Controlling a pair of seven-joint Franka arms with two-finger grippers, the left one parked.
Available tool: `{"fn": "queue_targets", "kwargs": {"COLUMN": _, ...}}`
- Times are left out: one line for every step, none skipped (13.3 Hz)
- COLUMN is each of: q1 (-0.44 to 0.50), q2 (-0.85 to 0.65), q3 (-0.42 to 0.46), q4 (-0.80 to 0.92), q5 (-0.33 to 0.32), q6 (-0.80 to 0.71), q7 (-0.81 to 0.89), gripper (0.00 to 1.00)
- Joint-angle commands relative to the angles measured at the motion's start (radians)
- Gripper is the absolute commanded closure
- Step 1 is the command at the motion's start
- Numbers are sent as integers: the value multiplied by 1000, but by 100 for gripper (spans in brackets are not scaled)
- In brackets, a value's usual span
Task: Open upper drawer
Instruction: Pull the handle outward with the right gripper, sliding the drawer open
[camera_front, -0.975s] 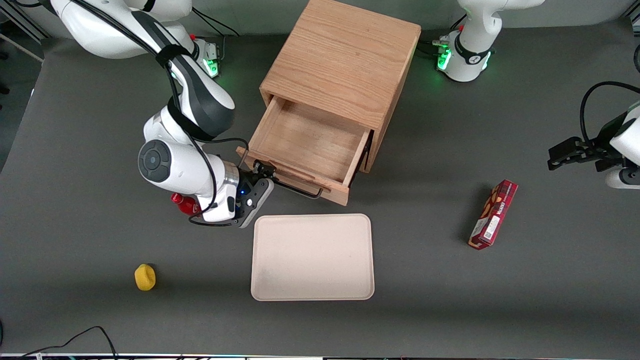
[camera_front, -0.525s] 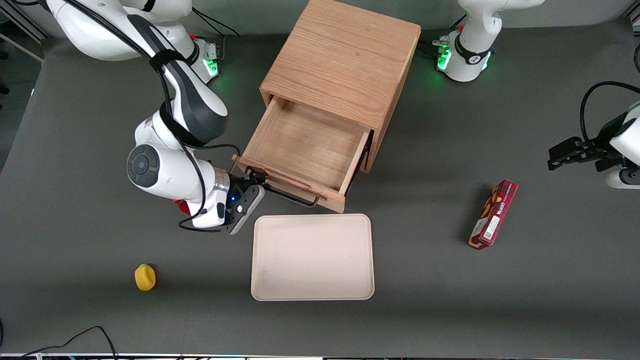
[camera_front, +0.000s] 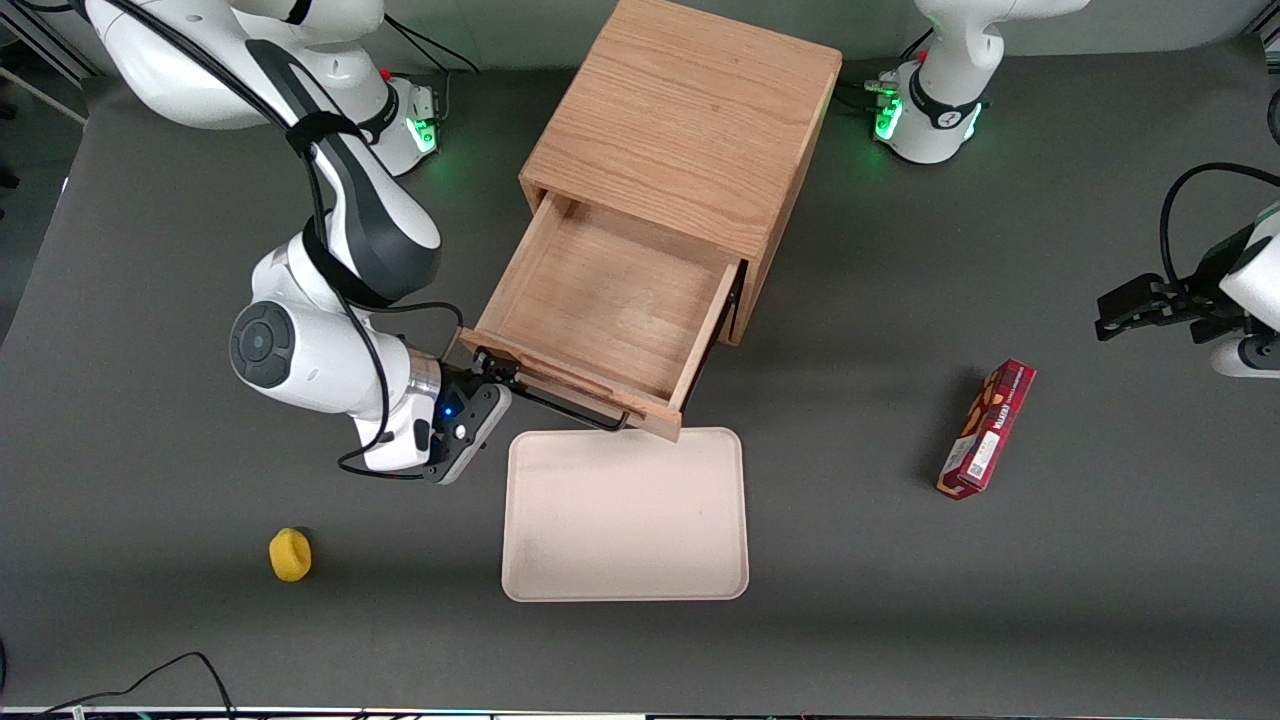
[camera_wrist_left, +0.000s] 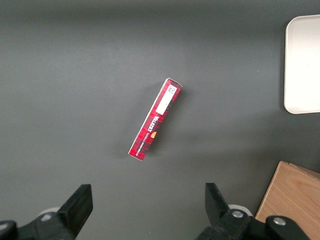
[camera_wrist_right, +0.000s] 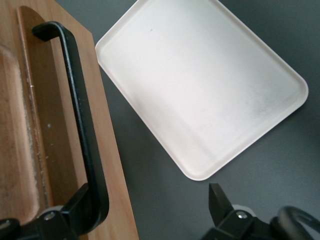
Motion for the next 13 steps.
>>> {"fn": "queue_targets", "kwargs": {"q1": 20, "q2": 18, "q3": -25, "q4": 30, "q5": 13, "q6": 2, "q7": -35, "gripper": 0}}
{"fn": "queue_targets", "kwargs": {"q1": 20, "q2": 18, "q3": -31, "q4": 30, "q5": 14, "q6": 2, "q7": -35, "gripper": 0}}
{"fn": "queue_targets", "kwargs": {"q1": 20, "q2": 17, "q3": -31, "q4": 30, "q5": 14, "q6": 2, "q7": -34, "gripper": 0}}
{"fn": "queue_targets", "kwargs": {"q1": 20, "q2": 17, "q3": -31, "q4": 30, "q5": 14, "q6": 2, "q7": -34, "gripper": 0}}
{"fn": "queue_targets", "kwargs": {"q1": 20, "q2": 15, "q3": -31, "q4": 30, "q5": 14, "q6": 2, "q7": -32, "gripper": 0}}
{"fn": "queue_targets", "kwargs": {"q1": 19, "q2": 15, "q3": -31, "q4": 30, "q5": 16, "q6": 2, "q7": -32, "gripper": 0}}
{"fn": "queue_targets", "kwargs": {"q1": 19, "q2": 14, "q3": -31, "q4": 32, "q5": 14, "q6": 2, "q7": -34, "gripper": 0}}
{"fn": "queue_targets", "kwargs": {"q1": 19, "q2": 15, "q3": -34, "q4": 41, "q5": 16, "q6": 2, "q7": -35, "gripper": 0}}
{"fn": "queue_targets", "kwargs": {"q1": 19, "q2": 17, "q3": -43, "q4": 47, "q5": 14, "q6": 2, "q7": -49, "gripper": 0}}
{"fn": "queue_targets", "kwargs": {"q1": 19, "q2": 17, "q3": -43, "q4": 47, "q5": 19, "q6": 2, "q7": -52, "gripper": 0}}
{"fn": "queue_targets", "kwargs": {"q1": 19, "q2": 15, "q3": -43, "q4": 47, "q5": 26, "q6": -1, "q7": -42, "gripper": 0}}
{"fn": "queue_targets", "kwargs": {"q1": 19, "q2": 9, "q3": -43, "q4": 47, "q5": 37, "q6": -5, "q7": -34, "gripper": 0}}
{"fn": "queue_targets", "kwargs": {"q1": 19, "q2": 3, "q3": -43, "q4": 47, "q5": 80, "q6": -10, "q7": -29, "gripper": 0}}
